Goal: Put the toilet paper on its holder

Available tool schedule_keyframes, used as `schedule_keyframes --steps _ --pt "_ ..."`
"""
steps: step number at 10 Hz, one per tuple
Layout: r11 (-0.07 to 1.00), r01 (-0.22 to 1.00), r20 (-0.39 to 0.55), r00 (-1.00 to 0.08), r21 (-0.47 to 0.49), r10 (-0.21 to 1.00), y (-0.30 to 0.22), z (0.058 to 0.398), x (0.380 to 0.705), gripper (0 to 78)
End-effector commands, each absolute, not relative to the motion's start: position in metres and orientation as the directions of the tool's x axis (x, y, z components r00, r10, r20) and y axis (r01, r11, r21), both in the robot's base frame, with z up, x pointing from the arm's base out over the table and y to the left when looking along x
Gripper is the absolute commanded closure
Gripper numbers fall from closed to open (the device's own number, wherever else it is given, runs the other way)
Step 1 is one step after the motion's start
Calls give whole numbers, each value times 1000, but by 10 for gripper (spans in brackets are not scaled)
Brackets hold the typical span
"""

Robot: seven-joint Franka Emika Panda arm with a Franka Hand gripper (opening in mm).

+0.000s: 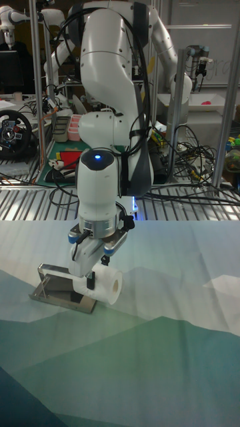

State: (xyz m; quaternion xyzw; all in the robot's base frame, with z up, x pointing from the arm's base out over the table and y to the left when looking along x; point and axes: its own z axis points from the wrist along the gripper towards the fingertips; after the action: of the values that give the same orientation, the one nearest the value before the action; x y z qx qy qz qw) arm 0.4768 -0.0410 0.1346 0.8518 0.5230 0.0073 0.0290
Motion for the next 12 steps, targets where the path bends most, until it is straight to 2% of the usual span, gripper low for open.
schedule_keyframes --steps 1,7,8,10,11,12 --pt "-335 940 -76 339 63 938 -45 134 457 762" --pt "-273 962 -86 271 -14 959 -40 150 491 762" --pt "-163 986 -67 160 -30 985 -40 159 487 762" --pt "-56 997 -40 54 -56 998 -41 170 483 762" --pt "73 995 -19 -75 -75 997 -42 178 477 762" --pt "95 992 -17 -96 -78 995 -42 179 476 762"
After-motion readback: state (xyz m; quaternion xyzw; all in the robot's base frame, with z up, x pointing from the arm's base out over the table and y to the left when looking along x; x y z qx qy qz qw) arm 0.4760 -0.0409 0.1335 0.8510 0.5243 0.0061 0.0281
